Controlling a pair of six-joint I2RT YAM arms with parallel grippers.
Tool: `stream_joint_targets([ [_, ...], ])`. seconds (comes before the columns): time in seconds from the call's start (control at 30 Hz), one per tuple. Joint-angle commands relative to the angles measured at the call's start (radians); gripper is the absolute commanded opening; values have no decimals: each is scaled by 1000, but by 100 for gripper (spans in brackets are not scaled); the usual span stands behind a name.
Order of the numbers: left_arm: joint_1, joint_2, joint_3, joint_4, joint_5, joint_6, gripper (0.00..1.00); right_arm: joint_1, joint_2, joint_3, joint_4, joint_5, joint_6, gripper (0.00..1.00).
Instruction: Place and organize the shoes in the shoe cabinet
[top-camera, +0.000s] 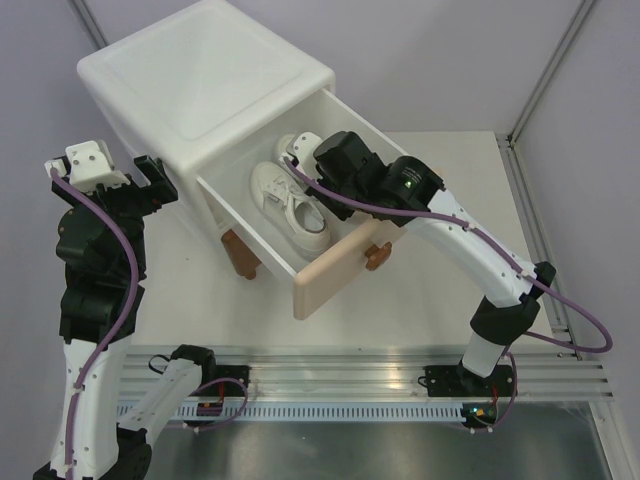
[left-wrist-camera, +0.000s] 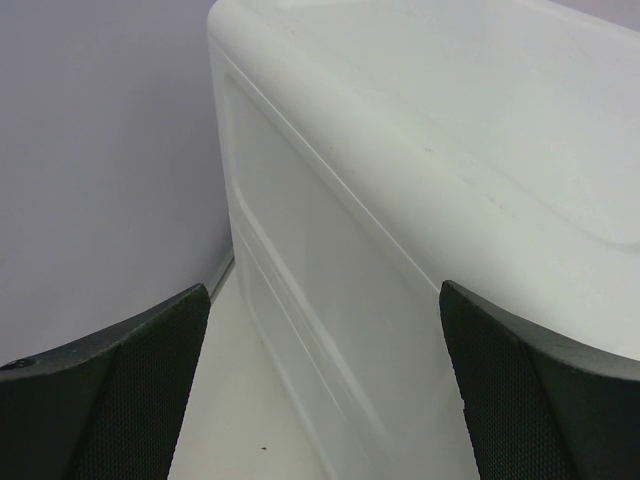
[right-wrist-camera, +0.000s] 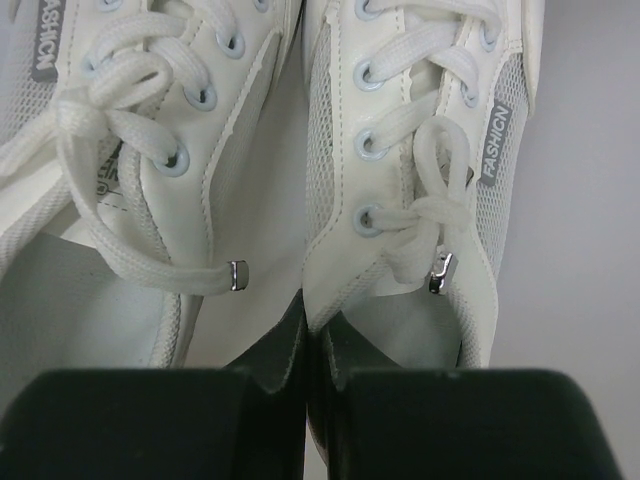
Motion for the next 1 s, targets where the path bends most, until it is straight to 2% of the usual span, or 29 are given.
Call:
stream_joint_targets([
  [0.0,-7,27,0,19,52,21,100,4,3,-5,101,-13,-4,8],
  [0.2,-7,21,-5,20,47,27,100,3,-2,-66,156,-16,-18,7],
  [0.43,-7,17,-8,19,42,36,100,4,16,-60,88,7,-15,9],
  [0.5,-7,20,-6,19,44,36,100,3,7,-59,90,12,-14,15],
  [0.53,-7,21,-5,20,44,36,100,3,4,-51,90,15,-15,25],
  [0.63,-7,23,-1,20,48,36,100,4,1,-16,91,18,-15,41],
  [0.83,-7,14,-3,20,44,36,100,3,-20,48,101,-28,-15,54],
  [0.97,-7,7,0,20,44,36,100,3,-62,50,137,-54,-15,58],
])
